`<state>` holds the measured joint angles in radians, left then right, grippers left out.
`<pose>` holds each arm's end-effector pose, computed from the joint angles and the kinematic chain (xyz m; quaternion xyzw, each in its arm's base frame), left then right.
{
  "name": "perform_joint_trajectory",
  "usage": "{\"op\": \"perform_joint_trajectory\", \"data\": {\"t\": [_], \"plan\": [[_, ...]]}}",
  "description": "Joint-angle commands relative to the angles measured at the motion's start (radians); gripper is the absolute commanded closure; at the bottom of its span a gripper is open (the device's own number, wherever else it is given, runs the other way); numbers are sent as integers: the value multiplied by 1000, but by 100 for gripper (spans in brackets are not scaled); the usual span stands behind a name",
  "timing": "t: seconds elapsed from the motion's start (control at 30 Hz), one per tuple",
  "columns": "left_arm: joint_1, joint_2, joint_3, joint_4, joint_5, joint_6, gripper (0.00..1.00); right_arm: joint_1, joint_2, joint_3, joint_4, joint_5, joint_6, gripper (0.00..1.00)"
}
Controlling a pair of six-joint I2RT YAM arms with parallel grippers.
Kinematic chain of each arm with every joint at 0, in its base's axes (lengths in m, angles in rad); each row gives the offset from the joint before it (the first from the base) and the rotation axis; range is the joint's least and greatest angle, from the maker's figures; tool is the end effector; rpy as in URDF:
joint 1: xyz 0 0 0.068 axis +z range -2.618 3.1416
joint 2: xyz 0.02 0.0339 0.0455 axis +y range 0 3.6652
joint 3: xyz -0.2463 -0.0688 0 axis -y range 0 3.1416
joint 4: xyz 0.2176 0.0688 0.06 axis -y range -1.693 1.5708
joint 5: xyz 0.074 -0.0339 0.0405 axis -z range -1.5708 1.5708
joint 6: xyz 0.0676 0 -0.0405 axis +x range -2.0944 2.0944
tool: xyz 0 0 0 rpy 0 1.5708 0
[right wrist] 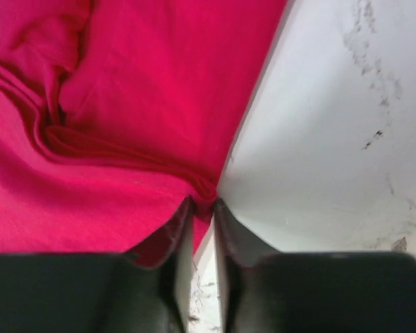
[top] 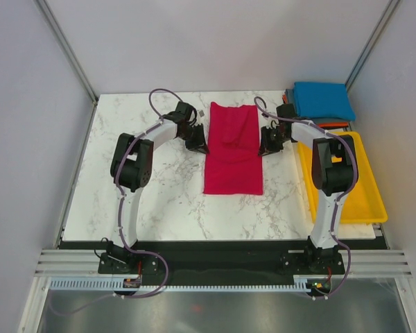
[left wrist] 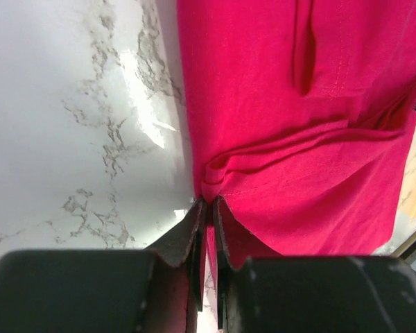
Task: Fold and stack the t-shirts
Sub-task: Fold the tshirt
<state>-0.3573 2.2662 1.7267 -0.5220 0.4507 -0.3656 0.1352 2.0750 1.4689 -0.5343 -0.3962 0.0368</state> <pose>0.4216 -0.1888 0.1246 0.0524 0.9435 -0.2891 0.1532 0.4017 0.0810 0.1306 -0.0891 0.9546 0.2095 0.1921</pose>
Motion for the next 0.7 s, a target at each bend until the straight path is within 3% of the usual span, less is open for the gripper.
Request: {"op": "perform_joint_trajectory", "data": {"t": [0.0, 0.1, 0.17, 0.43, 0.5, 0.57, 0.67], "plan": [[17, 32, 45, 8, 36, 2, 88, -19, 42, 51, 31, -10, 0, 79], [21, 44, 53, 8, 51, -21, 97, -19, 63, 44, 36, 9, 8, 92], [27, 47, 50, 8, 49, -38, 98, -20, 71, 34, 40, 20, 15, 95], [58, 21, 27, 5, 19, -110, 96, -34, 57, 27, 48, 45, 66, 98], [66, 3, 17, 8, 14, -125, 81, -32, 36, 13, 51, 27, 87, 94], [64, -16, 27, 20, 80, -125, 69, -31, 5, 8, 59, 13, 101, 83], [66, -51, 22, 46, 213, -139, 67, -34, -42, 11, 57, -35, 136, 73]]}}
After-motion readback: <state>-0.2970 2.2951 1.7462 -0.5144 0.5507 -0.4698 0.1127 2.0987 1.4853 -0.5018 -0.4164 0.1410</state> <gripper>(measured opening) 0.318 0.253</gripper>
